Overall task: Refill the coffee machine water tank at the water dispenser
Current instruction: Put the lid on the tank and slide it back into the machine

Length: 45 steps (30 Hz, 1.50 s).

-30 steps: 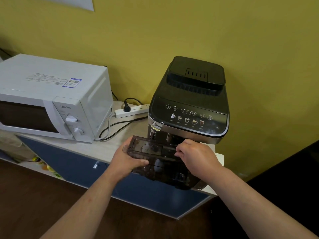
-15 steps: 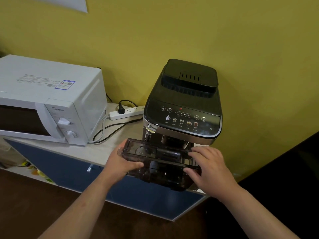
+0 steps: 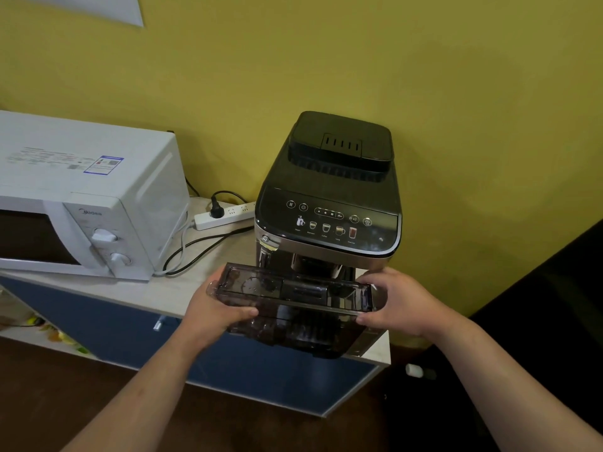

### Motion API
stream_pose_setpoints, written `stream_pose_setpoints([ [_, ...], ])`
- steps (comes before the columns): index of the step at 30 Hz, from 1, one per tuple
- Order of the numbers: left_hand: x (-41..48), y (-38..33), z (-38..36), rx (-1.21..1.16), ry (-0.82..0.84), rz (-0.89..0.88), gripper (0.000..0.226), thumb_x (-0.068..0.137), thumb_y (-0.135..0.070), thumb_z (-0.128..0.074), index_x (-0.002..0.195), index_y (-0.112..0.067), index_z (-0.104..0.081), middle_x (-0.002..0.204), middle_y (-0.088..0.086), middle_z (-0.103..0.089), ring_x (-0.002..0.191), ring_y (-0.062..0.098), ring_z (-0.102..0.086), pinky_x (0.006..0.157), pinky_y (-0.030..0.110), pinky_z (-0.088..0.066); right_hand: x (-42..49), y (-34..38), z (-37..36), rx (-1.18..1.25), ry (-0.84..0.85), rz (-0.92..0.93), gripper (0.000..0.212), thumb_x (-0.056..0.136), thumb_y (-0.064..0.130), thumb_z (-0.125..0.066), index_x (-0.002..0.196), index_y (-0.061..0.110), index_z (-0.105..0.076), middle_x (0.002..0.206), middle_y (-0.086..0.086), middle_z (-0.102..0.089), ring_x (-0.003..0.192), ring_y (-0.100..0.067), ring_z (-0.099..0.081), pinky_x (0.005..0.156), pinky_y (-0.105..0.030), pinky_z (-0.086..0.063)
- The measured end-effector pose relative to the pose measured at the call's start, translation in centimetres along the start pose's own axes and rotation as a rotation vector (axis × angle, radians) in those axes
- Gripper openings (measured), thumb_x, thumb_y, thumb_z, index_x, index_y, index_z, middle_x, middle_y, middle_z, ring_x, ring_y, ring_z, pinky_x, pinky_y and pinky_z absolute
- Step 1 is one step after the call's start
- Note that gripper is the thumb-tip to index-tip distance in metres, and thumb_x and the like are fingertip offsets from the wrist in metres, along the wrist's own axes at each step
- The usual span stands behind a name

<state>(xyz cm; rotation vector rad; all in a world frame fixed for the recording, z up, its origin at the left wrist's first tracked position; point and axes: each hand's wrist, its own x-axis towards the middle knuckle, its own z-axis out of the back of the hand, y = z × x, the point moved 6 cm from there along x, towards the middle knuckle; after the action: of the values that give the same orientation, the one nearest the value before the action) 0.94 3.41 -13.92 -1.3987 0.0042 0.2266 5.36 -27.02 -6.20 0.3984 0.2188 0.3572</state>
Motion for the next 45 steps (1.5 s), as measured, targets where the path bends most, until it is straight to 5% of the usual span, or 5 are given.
stream_pose_setpoints([
  [14, 0.2, 0.6, -0.1, 0.005, 0.014, 0.018, 0.064, 0.064, 0.009, -0.085, 0.111, -0.029, -0.063, 0.108, 0.002, -0.074, 0.099, 0.011, -0.071, 0.068, 0.019, -0.059, -2.0, -6.8, -3.0, 0.621, 0.099, -0.215, 0.086, 0.057, 0.01, -0.092, 0.128, 0.034, -0.05, 0.127, 0.012, -0.061, 0.122, -0.011, -0.054, 0.101, -0.028, -0.043],
  [20, 0.4, 1.1, 0.2, 0.059, -0.002, 0.049, 0.072, 0.063, 0.001, -0.088, 0.123, -0.027, -0.06, 0.118, 0.005, -0.071, 0.113, 0.02, -0.067, 0.093, 0.047, -0.058, -0.6, -7.5, -5.1, 0.658, 0.193, -0.214, 0.073, 0.057, 0.011, -0.09, 0.118, 0.037, -0.057, 0.115, 0.008, -0.07, 0.113, -0.011, -0.062, 0.1, -0.038, -0.049],
  [29, -0.2, 0.0, -0.4, 0.114, 0.015, 0.085, 0.065, 0.069, 0.01, -0.081, 0.108, -0.036, -0.056, 0.107, 0.0, -0.069, 0.097, 0.009, -0.066, 0.061, 0.018, -0.058, -2.8, -7.1, -5.6, 0.76, 0.137, -0.208, 0.068, 0.061, -0.001, -0.086, 0.114, 0.031, -0.059, 0.108, 0.006, -0.072, 0.104, -0.007, -0.066, 0.088, -0.028, -0.053],
  [36, -0.3, -0.3, -0.7, 0.133, 0.144, 0.111, 0.068, 0.065, 0.009, -0.083, 0.121, -0.023, -0.06, 0.113, 0.004, -0.072, 0.107, 0.015, -0.068, 0.084, 0.029, -0.057, -8.5, -5.3, -5.5, 0.815, 0.058, -0.296, 0.075, 0.058, -0.003, -0.086, 0.122, 0.026, -0.058, 0.112, 0.006, -0.072, 0.107, -0.008, -0.066, 0.093, -0.031, -0.051],
  [45, -1.5, -0.9, -2.0, 0.174, 0.354, 0.072, 0.064, 0.068, 0.006, -0.085, 0.124, -0.016, -0.063, 0.111, 0.003, -0.075, 0.11, 0.021, -0.069, 0.084, 0.029, -0.057, -18.5, 0.7, -7.5, 0.742, -0.161, -0.373, 0.063, 0.061, 0.002, -0.084, 0.115, 0.028, -0.064, 0.106, 0.008, -0.072, 0.102, -0.005, -0.067, 0.085, -0.022, -0.054],
])
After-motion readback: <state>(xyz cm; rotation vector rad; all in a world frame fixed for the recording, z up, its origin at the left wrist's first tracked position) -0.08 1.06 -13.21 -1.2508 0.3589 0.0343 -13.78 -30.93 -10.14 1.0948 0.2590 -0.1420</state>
